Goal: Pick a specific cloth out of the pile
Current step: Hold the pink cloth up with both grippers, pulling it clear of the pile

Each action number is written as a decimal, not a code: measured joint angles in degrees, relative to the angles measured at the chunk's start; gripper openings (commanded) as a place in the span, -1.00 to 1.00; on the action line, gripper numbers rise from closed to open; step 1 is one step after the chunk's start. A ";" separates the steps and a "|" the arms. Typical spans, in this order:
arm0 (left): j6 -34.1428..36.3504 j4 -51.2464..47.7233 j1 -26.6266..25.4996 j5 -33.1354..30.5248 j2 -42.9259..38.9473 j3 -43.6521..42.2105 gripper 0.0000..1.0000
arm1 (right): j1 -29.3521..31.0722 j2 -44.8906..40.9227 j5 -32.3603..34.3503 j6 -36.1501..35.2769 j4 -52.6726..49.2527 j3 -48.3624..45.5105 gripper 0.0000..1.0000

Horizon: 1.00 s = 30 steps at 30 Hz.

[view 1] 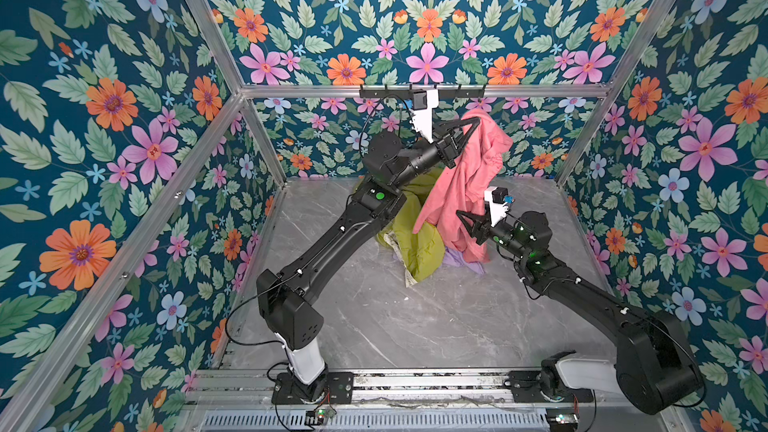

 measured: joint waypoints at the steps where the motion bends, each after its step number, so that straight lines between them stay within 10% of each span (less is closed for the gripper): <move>1: 0.02 0.17 0.00 -0.04 -0.02 -0.09 -1.00 | 0.00 -0.28 0.00 0.00 -0.22 0.11 -0.31; 18: 3.65 0.46 0.31 -3.28 -3.91 -3.28 -1.00 | 0.00 -9.77 1.01 -0.98 -6.64 0.66 -0.93; 30: 4.68 0.13 0.39 -5.05 -5.68 -4.00 -1.00 | 0.00 -13.81 2.25 -3.02 -11.98 3.45 -1.00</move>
